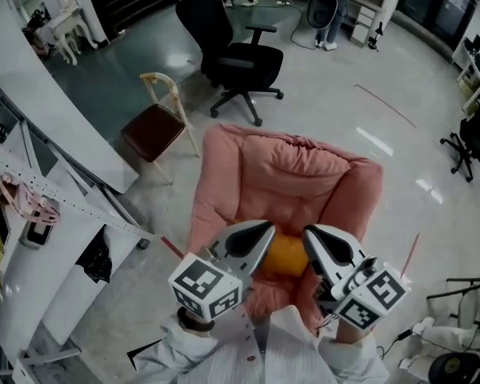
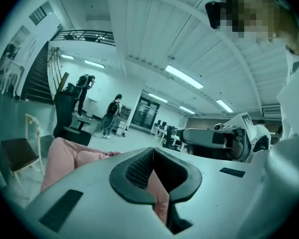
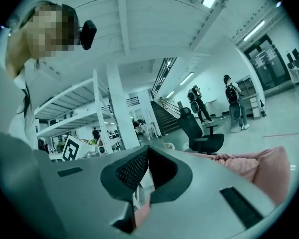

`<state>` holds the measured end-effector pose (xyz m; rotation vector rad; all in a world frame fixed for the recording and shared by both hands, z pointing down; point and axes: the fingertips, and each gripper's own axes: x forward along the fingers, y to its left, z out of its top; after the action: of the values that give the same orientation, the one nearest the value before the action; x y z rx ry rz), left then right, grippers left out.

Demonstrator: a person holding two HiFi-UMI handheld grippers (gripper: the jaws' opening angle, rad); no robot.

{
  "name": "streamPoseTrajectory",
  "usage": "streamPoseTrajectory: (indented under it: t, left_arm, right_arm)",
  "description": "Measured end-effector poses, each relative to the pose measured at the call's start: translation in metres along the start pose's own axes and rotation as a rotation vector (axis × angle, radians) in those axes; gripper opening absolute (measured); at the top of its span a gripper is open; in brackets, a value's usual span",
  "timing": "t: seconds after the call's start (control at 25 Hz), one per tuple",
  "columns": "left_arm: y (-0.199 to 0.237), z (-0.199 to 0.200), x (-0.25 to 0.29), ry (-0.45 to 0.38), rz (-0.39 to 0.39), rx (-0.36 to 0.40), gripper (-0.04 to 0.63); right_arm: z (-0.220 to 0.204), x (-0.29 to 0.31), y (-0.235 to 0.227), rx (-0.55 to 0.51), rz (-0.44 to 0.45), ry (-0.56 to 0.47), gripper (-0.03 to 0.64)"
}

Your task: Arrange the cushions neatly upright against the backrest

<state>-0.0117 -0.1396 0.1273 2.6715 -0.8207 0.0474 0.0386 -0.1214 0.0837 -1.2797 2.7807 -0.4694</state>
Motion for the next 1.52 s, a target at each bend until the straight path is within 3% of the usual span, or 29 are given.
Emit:
streamPoseTrajectory:
  t: [0.28, 0.76, 1.52]
  left_arm:
    - [-0.031, 0.028, -0.016, -0.047, -0.029, 0.046, 0.011]
    - [-0.044, 0.041, -0.03, -0.067, -0.038, 0.095, 0.011]
    - [-0.046, 0.035, -0.038, -0.072, -0.023, 0.099, 0.011]
  right_arm:
    - [0.028, -0.011, 0.033, -0.117, 0.007, -0.035, 0.014]
    - [0.027, -0.01, 0.054, -0.136, 0.044, -0.022, 0.014]
    - [0.017, -0.013, 0.063, -0.143, 0.046, -0.003, 0.013]
